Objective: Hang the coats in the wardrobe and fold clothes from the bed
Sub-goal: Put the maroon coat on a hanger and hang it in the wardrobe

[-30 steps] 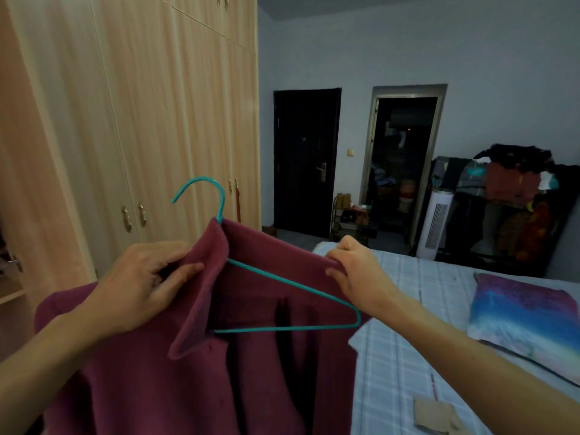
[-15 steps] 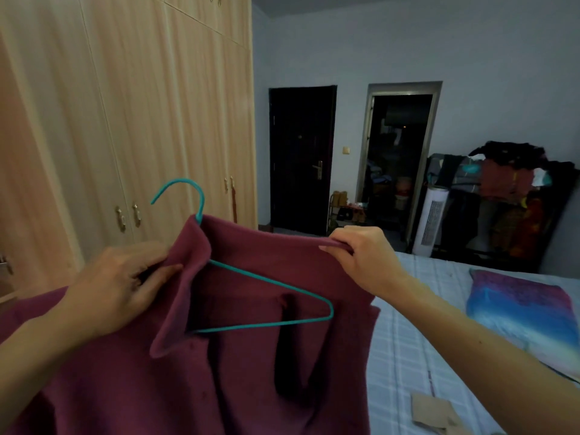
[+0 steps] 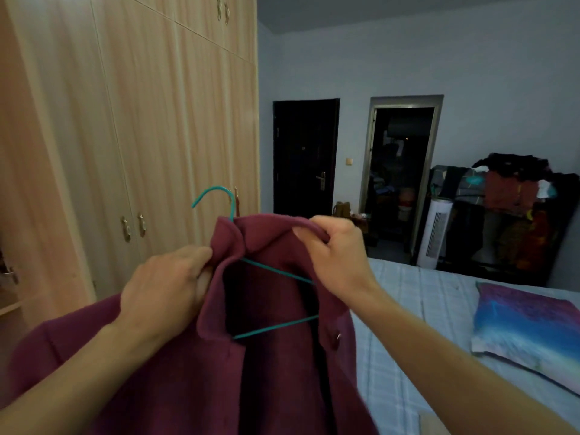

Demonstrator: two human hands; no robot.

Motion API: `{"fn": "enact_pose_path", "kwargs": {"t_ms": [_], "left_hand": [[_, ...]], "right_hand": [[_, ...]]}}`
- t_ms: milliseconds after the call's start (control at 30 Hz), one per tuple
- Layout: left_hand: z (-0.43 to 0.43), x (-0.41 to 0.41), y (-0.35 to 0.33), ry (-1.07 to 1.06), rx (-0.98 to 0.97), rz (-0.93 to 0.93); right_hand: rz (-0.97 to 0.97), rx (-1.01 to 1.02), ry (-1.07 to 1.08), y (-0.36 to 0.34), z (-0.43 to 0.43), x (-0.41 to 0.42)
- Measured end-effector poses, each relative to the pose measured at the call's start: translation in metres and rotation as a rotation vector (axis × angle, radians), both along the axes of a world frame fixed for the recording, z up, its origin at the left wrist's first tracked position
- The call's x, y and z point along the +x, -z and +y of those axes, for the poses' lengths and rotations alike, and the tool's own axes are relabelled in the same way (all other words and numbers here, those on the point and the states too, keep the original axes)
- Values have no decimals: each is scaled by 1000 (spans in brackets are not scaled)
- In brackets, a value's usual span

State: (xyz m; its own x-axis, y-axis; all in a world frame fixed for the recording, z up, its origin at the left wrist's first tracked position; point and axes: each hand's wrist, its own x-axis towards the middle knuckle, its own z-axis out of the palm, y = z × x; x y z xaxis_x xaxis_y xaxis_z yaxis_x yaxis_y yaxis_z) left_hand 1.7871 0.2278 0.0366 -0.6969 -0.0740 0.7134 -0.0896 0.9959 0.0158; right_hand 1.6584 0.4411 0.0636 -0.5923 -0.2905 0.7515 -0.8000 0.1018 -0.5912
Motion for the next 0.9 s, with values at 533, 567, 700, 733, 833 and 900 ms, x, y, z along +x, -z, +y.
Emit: {"fn": "enact_pose_path", "kwargs": {"t_ms": [533, 567, 700, 733, 833, 900], "left_hand": [[9, -12, 11, 141, 273, 66], [5, -11, 11, 148, 302, 105], [-2, -6, 6, 157, 307, 218], [-2, -4, 5, 170, 301, 237], [-6, 1, 1, 209, 290, 265], [-10, 4, -1, 224, 285, 276]], "right_hand": [[93, 101, -160, 50, -52, 56], [144, 182, -51, 51, -49, 53], [152, 385, -80, 41, -41, 40], [185, 456, -74, 38, -41, 37], [262, 622, -64, 31, -38, 29], [218, 581, -164, 23, -32, 26]]}}
